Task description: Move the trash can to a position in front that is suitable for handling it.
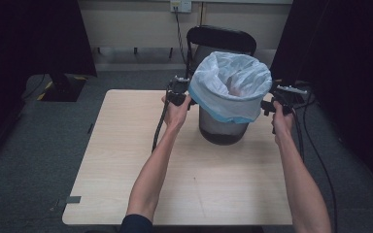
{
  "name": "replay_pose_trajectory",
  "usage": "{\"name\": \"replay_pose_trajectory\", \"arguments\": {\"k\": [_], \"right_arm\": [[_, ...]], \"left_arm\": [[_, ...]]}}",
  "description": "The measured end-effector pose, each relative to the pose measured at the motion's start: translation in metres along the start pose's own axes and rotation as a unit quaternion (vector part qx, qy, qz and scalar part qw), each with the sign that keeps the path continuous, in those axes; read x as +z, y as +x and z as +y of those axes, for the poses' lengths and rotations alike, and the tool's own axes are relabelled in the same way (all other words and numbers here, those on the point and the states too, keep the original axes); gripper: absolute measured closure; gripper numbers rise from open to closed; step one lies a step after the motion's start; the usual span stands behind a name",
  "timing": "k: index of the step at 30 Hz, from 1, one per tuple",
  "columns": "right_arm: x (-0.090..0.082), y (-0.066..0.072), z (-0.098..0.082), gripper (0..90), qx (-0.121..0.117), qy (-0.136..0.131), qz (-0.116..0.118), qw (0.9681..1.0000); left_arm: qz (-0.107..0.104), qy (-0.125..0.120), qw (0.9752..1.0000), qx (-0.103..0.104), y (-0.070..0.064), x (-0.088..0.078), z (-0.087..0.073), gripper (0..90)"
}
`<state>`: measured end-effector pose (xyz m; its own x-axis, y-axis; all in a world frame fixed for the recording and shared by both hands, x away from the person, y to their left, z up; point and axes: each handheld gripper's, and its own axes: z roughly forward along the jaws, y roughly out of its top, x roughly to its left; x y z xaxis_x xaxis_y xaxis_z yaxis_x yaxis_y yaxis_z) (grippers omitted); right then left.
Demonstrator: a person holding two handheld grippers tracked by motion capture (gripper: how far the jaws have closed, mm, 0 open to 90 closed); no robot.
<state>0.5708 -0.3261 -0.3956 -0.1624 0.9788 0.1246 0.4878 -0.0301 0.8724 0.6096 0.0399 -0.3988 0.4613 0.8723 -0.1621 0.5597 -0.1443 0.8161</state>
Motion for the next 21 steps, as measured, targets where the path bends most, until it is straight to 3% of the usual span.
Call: {"name": "replay_pose_trajectory", "arguments": {"k": [2, 3, 4, 6, 9, 10, 14, 17, 21], "right_arm": [[-0.001, 0.001, 0.0, 34.7, -0.004, -0.002, 0.003, 1.0], [-0.004, 0.004, -0.002, 43.3, -0.002, -0.003, 0.019, 0.9998], [-0.006, 0.006, -0.003, 45.1, -0.004, -0.005, 0.019, 0.9998], [-0.01, 0.009, -0.005, 46.0, -0.011, 0.0, 0.023, 0.9997], [-0.015, 0.012, -0.006, 46.1, -0.017, 0.005, 0.034, 0.9993], [-0.019, 0.016, -0.009, 46.2, -0.02, 0.008, 0.042, 0.9989], [-0.025, 0.025, -0.014, 47.0, -0.023, 0.006, 0.056, 0.9981], [-0.028, 0.03, -0.017, 49.0, -0.024, 0.005, 0.063, 0.9977], [-0.034, 0.042, -0.022, 49.8, -0.025, 0.005, 0.078, 0.9967]], "left_arm": [[-0.017, -0.004, 0.9998, -0.007, -0.001, -0.002, -0.001, 36.9], [-0.02, -0.009, 0.9998, -0.005, -0.003, -0.003, -0.003, 43.6], [-0.018, -0.009, 0.9998, 0.001, -0.004, -0.005, -0.004, 43.9], [-0.038, 0.003, 0.9992, 0.009, 0.001, -0.012, -0.006, 45.5], [-0.047, 0.004, 0.9987, 0.017, 0.003, -0.018, -0.009, 46.2], [-0.062, 0.008, 0.9978, 0.02, 0.007, -0.024, -0.013, 46.1], [-0.071, 0.01, 0.9972, 0.02, 0.012, -0.034, -0.02, 46.1], [-0.075, 0.002, 0.9972, 0.004, 0.015, -0.044, -0.03, 46.2], [-0.068, 0.0, 0.9977, 0.003, 0.018, -0.063, -0.041, 46.4]]}}
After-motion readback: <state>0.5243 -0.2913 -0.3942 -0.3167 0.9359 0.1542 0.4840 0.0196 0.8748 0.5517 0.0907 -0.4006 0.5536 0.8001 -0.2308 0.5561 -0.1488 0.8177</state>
